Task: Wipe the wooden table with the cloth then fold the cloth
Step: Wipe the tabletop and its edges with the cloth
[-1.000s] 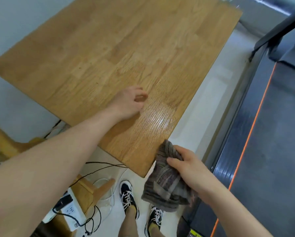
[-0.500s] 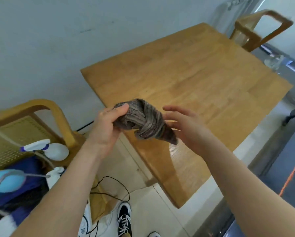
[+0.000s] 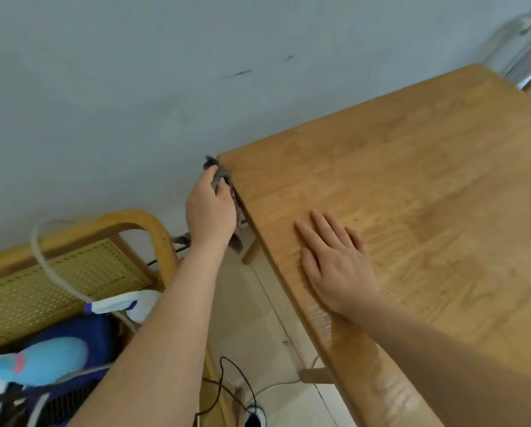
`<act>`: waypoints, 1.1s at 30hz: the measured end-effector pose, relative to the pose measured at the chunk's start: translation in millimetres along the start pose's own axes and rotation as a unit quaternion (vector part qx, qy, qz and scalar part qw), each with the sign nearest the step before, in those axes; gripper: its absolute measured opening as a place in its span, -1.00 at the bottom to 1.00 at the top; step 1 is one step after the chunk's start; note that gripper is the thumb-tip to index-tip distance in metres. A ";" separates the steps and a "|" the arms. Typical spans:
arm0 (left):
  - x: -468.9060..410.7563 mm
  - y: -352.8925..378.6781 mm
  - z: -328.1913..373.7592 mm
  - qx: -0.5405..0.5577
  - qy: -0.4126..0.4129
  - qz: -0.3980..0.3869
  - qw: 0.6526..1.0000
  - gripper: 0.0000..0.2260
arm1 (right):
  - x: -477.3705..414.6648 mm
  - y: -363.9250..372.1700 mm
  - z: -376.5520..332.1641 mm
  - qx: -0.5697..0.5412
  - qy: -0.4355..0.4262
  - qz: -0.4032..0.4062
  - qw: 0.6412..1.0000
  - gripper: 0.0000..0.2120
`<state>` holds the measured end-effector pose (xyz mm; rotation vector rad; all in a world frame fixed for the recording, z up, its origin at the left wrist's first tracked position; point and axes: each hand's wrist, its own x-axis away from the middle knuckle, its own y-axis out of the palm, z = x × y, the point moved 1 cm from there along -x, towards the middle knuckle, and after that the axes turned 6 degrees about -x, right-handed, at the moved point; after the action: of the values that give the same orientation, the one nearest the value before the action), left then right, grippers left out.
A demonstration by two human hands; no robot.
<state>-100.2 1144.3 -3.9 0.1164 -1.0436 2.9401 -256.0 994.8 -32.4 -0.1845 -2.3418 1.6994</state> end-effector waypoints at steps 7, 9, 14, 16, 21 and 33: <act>-20.9 35.1 12.1 0.234 -0.087 -0.039 0.968 -0.84 | -2.6 0.2 3.6 0.010 0.001 -0.001 1.000 -0.51; -36.2 42.0 13.9 0.290 -0.149 -0.025 0.945 -0.77 | -3.3 0.0 4.3 0.002 0.000 0.001 1.000 -0.51; -48.4 51.2 6.3 0.371 -0.222 -0.001 0.902 -0.68 | -5.4 0.6 4.2 -0.008 -0.004 0.006 1.000 -0.52; -32.6 49.3 0.6 0.349 -0.188 0.000 0.918 -0.68 | -4.2 -0.2 4.5 -0.007 -0.005 0.006 1.000 -0.51; -16.2 41.5 -9.0 0.205 -0.086 -0.022 0.975 -0.54 | -3.8 0.8 3.5 -0.007 -0.005 0.003 1.000 -0.51; -82.4 77.8 -13.9 0.255 -0.199 -0.057 0.944 -0.62 | -6.6 0.0 0.6 -0.005 -0.009 0.001 1.000 -0.50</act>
<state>-22.4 1093.2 -69.9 0.7737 -0.2376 3.0636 -249.7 992.7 -33.5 -0.1759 -2.3640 1.6972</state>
